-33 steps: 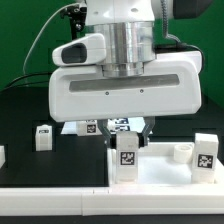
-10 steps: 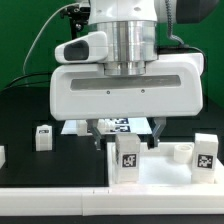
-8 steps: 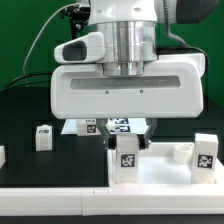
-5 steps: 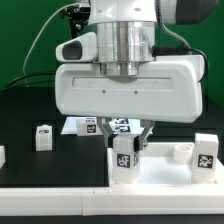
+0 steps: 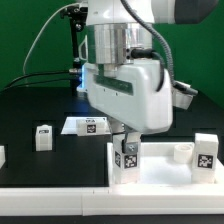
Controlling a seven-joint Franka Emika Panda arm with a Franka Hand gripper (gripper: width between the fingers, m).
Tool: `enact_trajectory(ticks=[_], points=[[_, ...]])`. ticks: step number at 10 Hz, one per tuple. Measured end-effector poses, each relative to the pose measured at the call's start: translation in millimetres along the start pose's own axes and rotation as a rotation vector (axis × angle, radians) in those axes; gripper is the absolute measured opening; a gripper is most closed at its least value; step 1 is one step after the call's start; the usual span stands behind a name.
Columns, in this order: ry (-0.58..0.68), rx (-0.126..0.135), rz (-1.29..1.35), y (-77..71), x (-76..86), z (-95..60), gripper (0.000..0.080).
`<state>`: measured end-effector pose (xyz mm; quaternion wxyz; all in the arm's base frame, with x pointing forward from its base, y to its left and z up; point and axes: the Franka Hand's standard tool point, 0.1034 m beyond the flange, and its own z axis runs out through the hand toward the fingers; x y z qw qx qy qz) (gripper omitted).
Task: Assemble square table
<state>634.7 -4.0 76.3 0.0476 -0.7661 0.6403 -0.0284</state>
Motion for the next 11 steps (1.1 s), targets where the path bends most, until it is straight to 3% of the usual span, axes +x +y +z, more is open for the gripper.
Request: enact_trajectory(ticks=[5, 7, 8, 9, 10, 11], points=[[-0.021, 0.004, 0.370, 0.8, 0.2, 0.1, 0.0285], [-0.035, 0.008, 0.403, 1.1, 0.1, 0.3, 0.0285], [-0.033, 0.008, 0.372, 0.7, -0.1, 0.3, 0.0353], [-0.028, 0.011, 0.222, -1.3, -0.8, -0.9, 0.0353], [-0.023, 0.013, 0.051, -3.4, -5.5, -1.9, 0.0552], [-0.026, 0.017, -0.096, -5.2, -13.4, -3.0, 0.0619]])
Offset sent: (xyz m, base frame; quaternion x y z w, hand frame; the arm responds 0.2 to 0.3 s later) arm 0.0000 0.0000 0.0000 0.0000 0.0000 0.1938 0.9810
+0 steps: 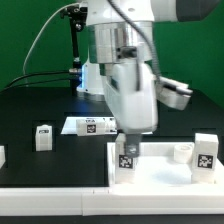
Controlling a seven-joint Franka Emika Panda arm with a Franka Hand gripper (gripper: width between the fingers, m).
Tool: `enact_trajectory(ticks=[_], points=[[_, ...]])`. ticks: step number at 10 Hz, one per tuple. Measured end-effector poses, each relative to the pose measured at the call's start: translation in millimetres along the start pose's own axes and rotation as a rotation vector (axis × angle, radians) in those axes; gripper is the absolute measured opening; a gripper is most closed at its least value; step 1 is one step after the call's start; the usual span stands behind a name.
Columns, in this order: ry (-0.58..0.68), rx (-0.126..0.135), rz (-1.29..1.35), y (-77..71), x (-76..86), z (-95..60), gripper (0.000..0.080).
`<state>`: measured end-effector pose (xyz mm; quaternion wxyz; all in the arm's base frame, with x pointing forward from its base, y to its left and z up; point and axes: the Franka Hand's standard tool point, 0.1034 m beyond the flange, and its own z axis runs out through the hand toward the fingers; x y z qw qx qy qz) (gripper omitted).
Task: Assemble square table
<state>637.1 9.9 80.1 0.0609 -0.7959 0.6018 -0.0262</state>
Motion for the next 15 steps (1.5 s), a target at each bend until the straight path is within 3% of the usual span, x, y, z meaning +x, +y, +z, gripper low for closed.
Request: enact_trajectory(ticks=[3, 7, 9, 10, 11, 12, 13, 15], points=[[-0.002, 0.000, -0.227, 1.3, -1.3, 1.1, 0.0646], [0.022, -0.030, -0.896, 2.7, 7.4, 3.8, 0.0648], [0.039, -0.021, -0.906, 3.3, 7.4, 5.0, 0.0648], [0.040, -0.021, -0.884, 3.5, 7.5, 5.1, 0.0516], [0.039, -0.021, -0.874, 3.7, 7.6, 5.4, 0.0516], [0.039, -0.019, -0.800, 3.8, 7.3, 5.8, 0.0369], [0.041, -0.021, -0.708, 5.3, 9.3, 6.2, 0.0288], [0.045, -0.020, -0.517, 5.8, 9.5, 6.3, 0.0287]])
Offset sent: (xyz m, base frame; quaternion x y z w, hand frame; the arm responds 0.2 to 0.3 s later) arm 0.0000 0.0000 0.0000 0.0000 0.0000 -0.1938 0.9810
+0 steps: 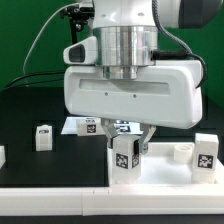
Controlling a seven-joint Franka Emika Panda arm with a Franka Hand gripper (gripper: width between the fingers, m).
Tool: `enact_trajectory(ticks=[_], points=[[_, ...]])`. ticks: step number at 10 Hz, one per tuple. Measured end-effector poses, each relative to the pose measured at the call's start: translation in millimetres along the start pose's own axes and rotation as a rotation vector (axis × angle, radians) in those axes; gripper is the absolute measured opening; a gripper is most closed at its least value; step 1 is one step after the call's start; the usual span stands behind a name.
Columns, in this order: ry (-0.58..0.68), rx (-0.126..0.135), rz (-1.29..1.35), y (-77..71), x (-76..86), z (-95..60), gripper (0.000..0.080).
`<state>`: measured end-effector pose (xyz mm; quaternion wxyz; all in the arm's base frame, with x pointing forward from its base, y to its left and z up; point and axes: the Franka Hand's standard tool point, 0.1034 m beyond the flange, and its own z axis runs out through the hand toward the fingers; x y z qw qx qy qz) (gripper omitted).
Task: Assemble square table
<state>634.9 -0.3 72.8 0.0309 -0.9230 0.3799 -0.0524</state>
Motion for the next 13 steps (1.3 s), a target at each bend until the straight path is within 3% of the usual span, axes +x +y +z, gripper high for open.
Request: enact_trajectory(ticks=[6, 9, 11, 13], points=[[-0.002, -0.003, 0.093, 1.8, 1.8, -0.5, 0.0287], [-0.054, 0.011, 0.629, 1.2, -1.4, -0.3, 0.0287], [-0.071, 0.025, 0.876, -0.5, -1.9, -0.3, 0.0287], [-0.075, 0.022, 1.050, -1.8, -1.7, -1.0, 0.0287]])
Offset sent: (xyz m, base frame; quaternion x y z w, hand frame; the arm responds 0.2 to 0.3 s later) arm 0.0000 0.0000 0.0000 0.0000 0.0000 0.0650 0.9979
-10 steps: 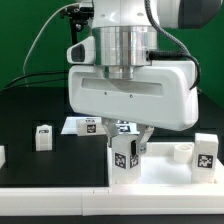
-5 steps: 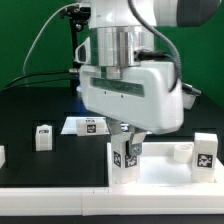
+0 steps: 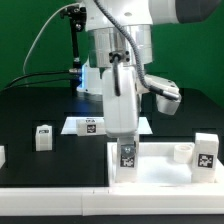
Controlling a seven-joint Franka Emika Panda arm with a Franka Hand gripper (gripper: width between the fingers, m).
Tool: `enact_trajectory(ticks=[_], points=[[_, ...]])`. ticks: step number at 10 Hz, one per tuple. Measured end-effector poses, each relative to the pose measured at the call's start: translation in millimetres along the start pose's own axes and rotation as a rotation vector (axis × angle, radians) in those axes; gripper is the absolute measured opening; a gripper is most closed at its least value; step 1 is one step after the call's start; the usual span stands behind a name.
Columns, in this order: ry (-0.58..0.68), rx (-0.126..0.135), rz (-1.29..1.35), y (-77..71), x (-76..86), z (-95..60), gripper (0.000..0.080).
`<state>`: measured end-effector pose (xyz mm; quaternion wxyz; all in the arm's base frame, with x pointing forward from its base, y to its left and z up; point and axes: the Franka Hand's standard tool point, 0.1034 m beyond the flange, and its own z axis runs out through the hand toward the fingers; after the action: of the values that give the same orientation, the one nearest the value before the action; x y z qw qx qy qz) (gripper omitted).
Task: Assemble square table
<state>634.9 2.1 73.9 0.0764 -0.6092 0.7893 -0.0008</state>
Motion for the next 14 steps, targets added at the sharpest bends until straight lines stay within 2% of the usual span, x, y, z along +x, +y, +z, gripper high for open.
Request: enact_trajectory(ticks=[5, 6, 7, 8, 9, 10, 14], points=[[0.003, -0.004, 0.091, 0.6, 2.5, 0.7, 0.0287], [0.002, -0.003, 0.080, 0.2, 1.3, -0.6, 0.0386], [-0.008, 0.008, 0.042, -2.2, -3.3, -10.3, 0.0386], [-0.022, 0.019, 0.016, -1.2, -7.3, -24.7, 0.0558], [-0.030, 0.015, -0.001, 7.0, -15.5, -36.5, 0.0633], [-0.037, 0.003, -0.024, 15.0, -25.4, -42.1, 0.0633], [-0.030, -0.001, -0.040, 16.0, -22.4, -36.8, 0.0648]])
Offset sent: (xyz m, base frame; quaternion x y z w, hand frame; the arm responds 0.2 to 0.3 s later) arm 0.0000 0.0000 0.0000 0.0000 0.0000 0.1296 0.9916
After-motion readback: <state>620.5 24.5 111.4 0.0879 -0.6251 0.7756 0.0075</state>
